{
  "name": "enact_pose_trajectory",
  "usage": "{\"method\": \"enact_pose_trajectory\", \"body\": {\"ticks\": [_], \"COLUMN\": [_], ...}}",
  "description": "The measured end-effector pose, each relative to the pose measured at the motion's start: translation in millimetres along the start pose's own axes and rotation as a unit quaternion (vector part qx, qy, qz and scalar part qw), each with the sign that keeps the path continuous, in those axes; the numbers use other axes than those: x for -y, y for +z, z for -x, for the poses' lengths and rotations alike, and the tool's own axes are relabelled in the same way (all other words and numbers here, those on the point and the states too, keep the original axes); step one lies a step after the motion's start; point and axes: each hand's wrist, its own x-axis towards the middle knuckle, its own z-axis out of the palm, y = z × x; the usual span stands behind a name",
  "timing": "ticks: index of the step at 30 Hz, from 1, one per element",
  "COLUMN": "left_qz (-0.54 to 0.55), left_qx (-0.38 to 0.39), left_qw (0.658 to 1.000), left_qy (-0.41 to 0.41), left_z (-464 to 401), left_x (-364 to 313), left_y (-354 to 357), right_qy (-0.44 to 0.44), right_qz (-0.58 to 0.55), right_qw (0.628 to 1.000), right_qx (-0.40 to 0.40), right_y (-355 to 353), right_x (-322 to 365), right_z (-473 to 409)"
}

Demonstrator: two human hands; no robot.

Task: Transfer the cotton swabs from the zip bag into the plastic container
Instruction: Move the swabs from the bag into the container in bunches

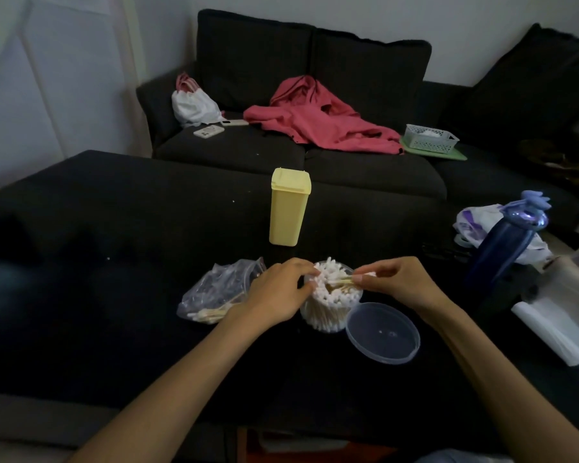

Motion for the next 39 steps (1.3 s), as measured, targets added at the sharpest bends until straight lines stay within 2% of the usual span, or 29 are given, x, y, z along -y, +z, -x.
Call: {"method": "enact_pose_trajectory", "body": {"ticks": [4,10,15,18,20,23,26,29,35,39], "left_qz": [-0.017,-0.019,0.002,0.089,0.137,0.159,0.143,0.081,-0.020,-0.044], "left_qx": [-0.002,0.018,0.022,0.005,-0.007,-0.020,-0.026,-0.030,-0.062,-0.022], "left_qw": [1.000,1.000,1.000,0.996,0.989,0.986,0.989,0.996,0.996,0.993], "left_qy": [-0.001,-0.006,-0.004,-0.031,-0.048,-0.035,-0.035,-0.008,0.056,0.103], "left_z": [-1,-2,-3,-1,2,7,10,12,18,20], "left_x": [-1,0,1,5,8,12,14,11,0,0], "left_y": [0,-2,-2,1,2,0,-5,-4,0,-2], "right_qy": [-0.080,-0.188,-0.102,-0.066,-0.027,0.051,0.116,0.138,0.078,0.046], "right_qz": [0.163,0.358,0.445,0.477,0.468,0.422,0.276,0.144,0.169,0.227], "right_qw": [0.983,0.910,0.884,0.871,0.877,0.885,0.922,0.955,0.972,0.964], "right_qx": [-0.001,0.091,0.099,0.094,0.105,0.189,0.247,0.218,0.143,0.131], "right_y": [-4,15,37,51,51,34,17,13,26,27], "right_x": [10,43,54,58,59,62,65,58,39,42], "right_z": [0,-17,-31,-35,-40,-44,-39,-35,-30,-29]}}
